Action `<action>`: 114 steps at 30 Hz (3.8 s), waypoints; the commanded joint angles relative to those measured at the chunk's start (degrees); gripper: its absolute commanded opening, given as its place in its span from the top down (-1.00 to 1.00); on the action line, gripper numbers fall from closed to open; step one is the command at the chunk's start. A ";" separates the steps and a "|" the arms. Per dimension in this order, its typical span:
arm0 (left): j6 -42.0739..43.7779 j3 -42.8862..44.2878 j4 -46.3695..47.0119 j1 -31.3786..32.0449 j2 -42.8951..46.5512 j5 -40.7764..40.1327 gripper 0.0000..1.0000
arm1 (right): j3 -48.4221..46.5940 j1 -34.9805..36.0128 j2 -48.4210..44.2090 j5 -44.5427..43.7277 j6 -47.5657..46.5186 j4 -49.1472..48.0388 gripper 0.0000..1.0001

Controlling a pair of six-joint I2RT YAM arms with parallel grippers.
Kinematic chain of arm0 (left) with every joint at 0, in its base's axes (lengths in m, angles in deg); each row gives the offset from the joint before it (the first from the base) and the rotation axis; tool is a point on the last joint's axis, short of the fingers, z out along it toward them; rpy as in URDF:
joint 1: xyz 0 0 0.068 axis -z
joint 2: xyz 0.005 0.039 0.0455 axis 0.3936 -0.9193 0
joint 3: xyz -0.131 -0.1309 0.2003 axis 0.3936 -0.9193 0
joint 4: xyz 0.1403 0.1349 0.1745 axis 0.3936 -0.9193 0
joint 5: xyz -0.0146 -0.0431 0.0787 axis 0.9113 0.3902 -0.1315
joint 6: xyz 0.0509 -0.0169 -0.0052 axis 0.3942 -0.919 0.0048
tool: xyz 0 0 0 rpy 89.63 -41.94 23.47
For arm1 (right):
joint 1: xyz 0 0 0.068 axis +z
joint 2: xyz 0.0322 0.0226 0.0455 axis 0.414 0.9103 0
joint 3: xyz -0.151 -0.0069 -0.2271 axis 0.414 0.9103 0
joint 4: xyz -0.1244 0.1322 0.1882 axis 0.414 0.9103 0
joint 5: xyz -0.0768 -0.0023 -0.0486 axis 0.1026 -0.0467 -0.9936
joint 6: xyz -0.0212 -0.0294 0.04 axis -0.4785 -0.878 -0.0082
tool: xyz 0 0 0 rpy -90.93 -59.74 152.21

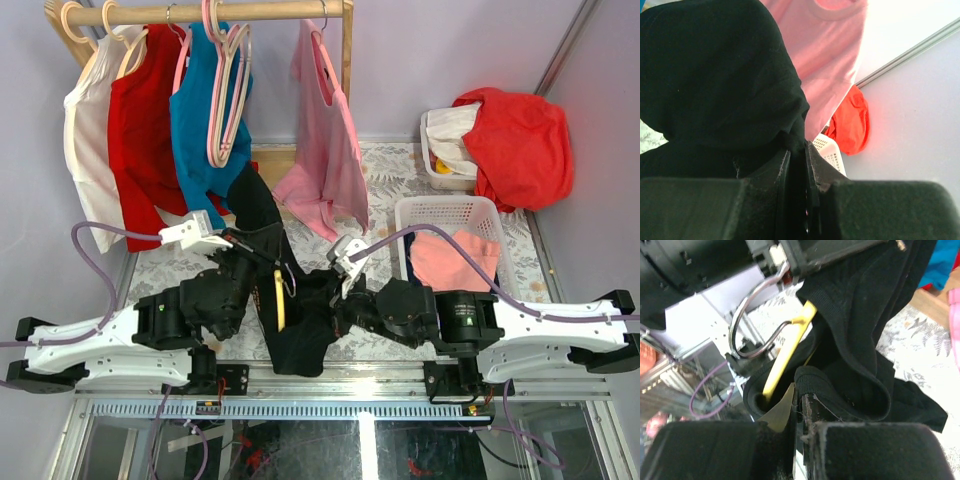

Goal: Place the t-shirt on the hanger

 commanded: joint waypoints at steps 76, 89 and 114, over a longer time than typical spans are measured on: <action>-45.39 7.33 -24.39 -0.21 -5.49 4.97 1.00 | -4.71 0.33 6.28 -10.31 9.73 14.27 0.92; -11.73 11.20 -18.21 -0.22 -0.86 4.59 0.24 | -9.25 0.31 -5.32 -0.88 11.31 32.01 1.00; 15.43 -2.61 -11.03 -0.25 10.89 14.97 -0.71 | -4.81 0.34 -23.53 9.58 12.84 39.21 1.00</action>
